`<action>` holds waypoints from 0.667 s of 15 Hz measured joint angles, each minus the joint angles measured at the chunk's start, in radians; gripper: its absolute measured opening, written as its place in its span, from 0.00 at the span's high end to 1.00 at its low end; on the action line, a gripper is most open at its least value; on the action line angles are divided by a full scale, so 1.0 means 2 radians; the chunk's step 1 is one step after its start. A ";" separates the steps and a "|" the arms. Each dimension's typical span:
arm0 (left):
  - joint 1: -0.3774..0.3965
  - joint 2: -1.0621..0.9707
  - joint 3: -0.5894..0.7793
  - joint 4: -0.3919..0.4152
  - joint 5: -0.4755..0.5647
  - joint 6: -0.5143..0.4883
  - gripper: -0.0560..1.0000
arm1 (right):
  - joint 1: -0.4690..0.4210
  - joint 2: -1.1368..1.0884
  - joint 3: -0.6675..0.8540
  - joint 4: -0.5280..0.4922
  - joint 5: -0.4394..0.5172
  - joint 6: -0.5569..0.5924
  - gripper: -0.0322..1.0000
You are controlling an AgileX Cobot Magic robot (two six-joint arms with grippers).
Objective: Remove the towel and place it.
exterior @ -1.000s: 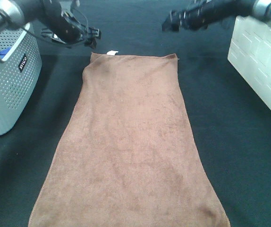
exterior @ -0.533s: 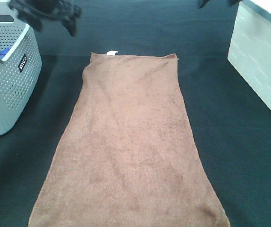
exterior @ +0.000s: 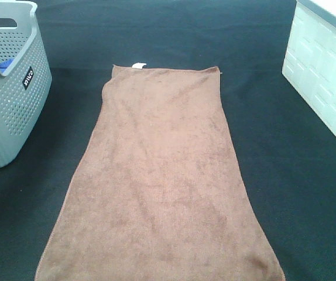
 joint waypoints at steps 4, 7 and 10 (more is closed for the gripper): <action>0.059 -0.141 0.188 0.004 0.000 0.014 0.15 | 0.001 -0.118 0.143 0.013 -0.001 0.008 0.19; 0.071 -0.280 0.383 0.003 -0.028 0.014 0.15 | 0.001 -0.257 0.354 0.003 -0.002 0.008 0.19; 0.071 -0.447 0.567 0.001 -0.073 0.014 0.15 | 0.001 -0.426 0.542 -0.018 0.003 0.008 0.19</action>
